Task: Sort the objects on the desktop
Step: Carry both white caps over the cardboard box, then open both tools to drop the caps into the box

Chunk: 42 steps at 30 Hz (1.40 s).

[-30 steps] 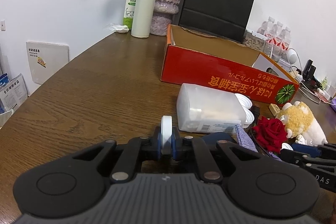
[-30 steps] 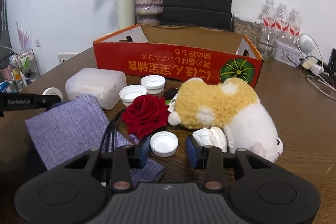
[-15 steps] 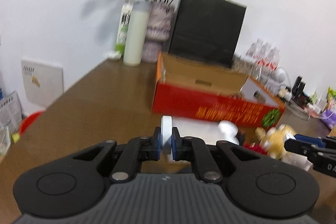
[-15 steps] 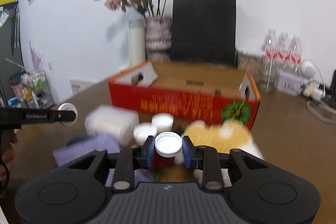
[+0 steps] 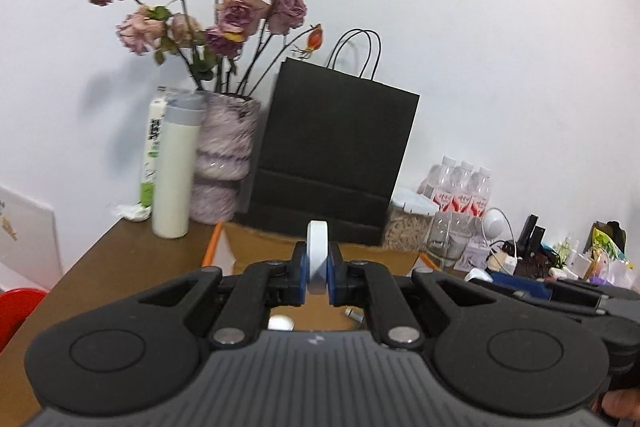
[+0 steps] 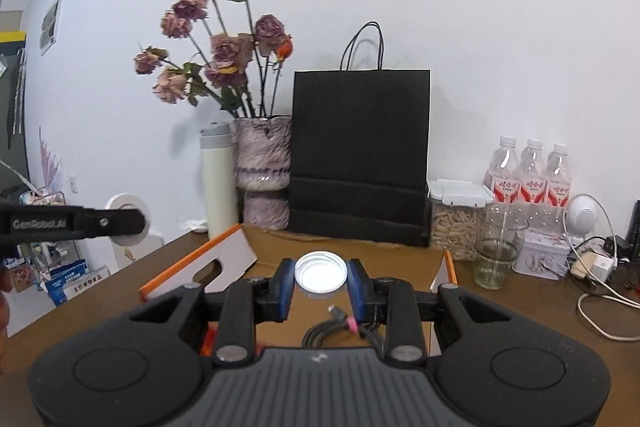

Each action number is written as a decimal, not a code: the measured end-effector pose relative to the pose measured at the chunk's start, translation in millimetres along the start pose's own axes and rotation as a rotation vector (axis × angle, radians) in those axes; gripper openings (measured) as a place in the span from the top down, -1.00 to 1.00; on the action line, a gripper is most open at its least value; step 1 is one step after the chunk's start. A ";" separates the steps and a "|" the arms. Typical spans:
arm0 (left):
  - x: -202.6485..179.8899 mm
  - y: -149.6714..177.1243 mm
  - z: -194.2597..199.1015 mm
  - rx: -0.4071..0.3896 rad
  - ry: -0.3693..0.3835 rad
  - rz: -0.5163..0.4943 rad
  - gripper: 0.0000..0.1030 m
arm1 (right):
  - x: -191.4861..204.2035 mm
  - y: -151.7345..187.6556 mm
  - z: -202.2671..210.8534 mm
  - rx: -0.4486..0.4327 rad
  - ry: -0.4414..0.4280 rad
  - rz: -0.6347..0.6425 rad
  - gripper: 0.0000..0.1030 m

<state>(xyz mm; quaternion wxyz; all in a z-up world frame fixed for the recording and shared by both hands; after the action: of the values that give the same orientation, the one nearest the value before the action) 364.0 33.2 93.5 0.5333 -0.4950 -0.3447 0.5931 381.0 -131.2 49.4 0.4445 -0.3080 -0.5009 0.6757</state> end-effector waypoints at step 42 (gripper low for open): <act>14.2 58.8 -130.9 0.243 -0.123 -0.062 -1.00 | -46.2 62.3 -118.9 0.320 0.015 -0.009 -0.87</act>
<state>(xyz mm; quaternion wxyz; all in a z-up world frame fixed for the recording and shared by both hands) 472.6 20.1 -0.3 0.5852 -0.3785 -0.3178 0.6429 484.4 -131.8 -47.9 0.4949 -0.2361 -0.3847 0.7425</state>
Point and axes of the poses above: each gripper's, at about its wrist camera, not at the fingertips, and z roughly against the way its jaws point, x to its left, y to its underside, the point moved 9 cm from there along -z, roughly the way its jaws point, and after that the axes turned 2 degrees about -y, right-handed, at the moved point
